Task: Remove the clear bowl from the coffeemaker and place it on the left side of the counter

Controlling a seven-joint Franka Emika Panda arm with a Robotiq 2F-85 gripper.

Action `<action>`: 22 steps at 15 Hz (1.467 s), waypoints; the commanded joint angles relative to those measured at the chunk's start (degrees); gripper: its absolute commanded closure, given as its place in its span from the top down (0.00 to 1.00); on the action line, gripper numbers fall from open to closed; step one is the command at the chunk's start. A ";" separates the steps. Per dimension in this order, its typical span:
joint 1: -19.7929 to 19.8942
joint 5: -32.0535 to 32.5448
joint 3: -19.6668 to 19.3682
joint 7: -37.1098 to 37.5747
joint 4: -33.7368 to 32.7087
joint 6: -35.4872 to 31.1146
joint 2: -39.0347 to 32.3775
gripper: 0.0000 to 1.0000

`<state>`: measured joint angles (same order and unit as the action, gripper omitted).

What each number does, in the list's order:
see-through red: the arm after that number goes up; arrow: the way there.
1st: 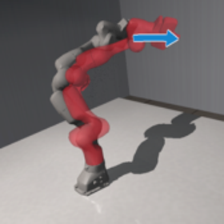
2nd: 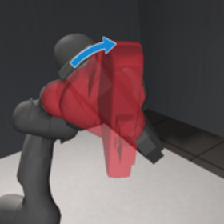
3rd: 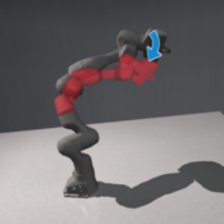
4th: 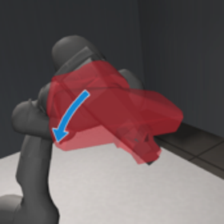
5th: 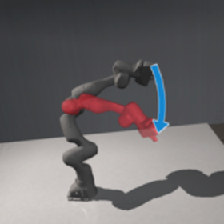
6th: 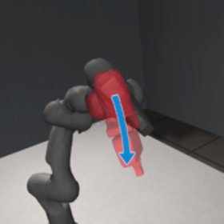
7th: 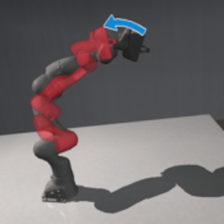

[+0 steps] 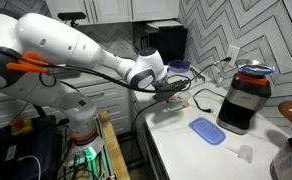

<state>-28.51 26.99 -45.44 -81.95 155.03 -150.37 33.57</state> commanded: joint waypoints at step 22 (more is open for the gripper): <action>27.14 -27.25 25.42 -11.34 -6.11 -3.49 -13.41 0.62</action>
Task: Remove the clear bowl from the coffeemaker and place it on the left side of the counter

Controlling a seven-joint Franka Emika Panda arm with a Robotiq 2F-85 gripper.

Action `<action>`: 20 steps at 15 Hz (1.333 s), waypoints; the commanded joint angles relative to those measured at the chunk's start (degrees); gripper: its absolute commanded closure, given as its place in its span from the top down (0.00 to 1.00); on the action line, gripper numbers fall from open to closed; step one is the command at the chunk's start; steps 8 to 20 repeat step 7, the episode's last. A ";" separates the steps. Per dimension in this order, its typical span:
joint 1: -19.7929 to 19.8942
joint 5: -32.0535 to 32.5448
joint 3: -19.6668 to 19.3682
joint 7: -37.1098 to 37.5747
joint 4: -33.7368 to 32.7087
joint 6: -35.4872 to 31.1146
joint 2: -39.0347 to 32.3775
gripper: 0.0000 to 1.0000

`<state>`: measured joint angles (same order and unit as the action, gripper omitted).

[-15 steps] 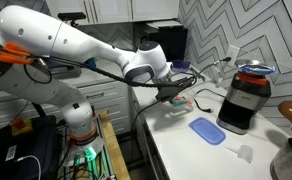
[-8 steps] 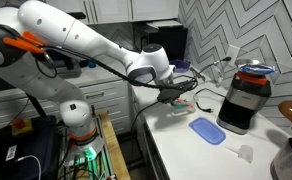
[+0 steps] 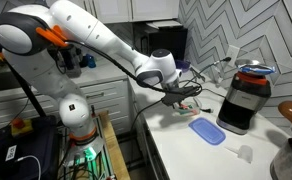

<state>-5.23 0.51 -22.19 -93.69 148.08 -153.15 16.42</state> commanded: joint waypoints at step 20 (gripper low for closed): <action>2.79 -5.36 -0.68 -5.36 1.49 -4.13 12.16 0.91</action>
